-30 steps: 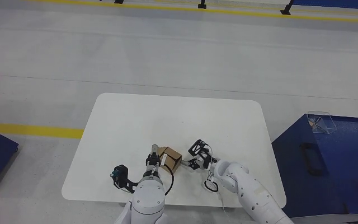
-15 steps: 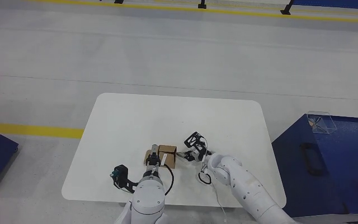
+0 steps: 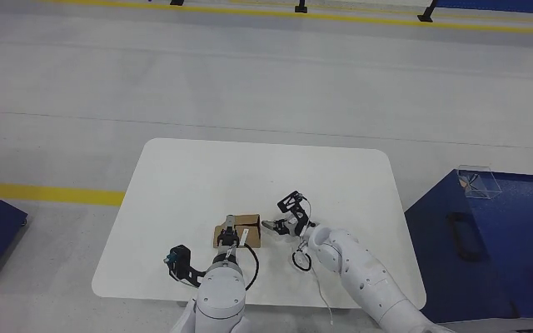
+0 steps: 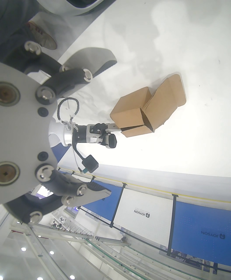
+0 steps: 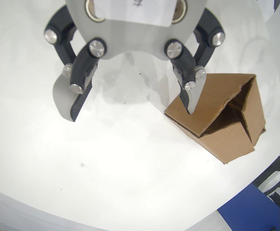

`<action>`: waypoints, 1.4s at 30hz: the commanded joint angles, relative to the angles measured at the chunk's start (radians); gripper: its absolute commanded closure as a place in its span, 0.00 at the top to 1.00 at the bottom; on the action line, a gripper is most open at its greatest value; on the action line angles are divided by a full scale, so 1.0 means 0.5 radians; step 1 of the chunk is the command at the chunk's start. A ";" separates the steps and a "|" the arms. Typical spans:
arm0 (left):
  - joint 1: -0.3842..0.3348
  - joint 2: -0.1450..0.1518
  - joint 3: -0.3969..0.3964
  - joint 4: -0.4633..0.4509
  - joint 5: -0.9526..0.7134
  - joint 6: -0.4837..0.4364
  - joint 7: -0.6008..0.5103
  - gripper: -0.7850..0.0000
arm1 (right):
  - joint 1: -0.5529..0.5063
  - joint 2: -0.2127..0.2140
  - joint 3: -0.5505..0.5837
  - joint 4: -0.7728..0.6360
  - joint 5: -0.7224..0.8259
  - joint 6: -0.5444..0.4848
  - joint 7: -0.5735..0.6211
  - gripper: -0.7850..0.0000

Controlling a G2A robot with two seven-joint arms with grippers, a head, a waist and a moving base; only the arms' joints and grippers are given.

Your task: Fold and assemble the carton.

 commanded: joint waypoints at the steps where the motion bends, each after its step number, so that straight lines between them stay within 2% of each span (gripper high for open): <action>1: 0.000 0.000 0.000 -0.001 0.000 0.000 0.000 1.00 | 0.000 0.000 0.000 0.000 -0.001 0.001 -0.001 1.00; 5: 0.000 0.000 0.000 -0.001 0.000 0.000 0.000 1.00 | -0.020 0.012 0.046 -0.058 -0.005 0.020 -0.075 1.00; 8: 0.000 0.000 0.000 -0.001 0.000 0.000 0.000 1.00 | -0.140 0.052 0.130 -0.261 -0.159 0.169 -0.304 1.00; 11: 0.000 0.000 0.000 -0.001 0.000 0.000 0.000 1.00 | -0.307 0.090 0.208 -0.535 -0.276 0.274 -0.411 1.00; 17: 0.000 0.000 0.000 -0.001 0.000 0.000 0.000 1.00 | -0.553 0.115 0.274 -0.904 -0.325 0.404 -0.403 1.00; 42: 0.000 0.000 0.000 -0.001 0.000 0.000 0.000 1.00 | -0.583 0.103 0.253 -0.933 -0.255 0.380 -0.376 1.00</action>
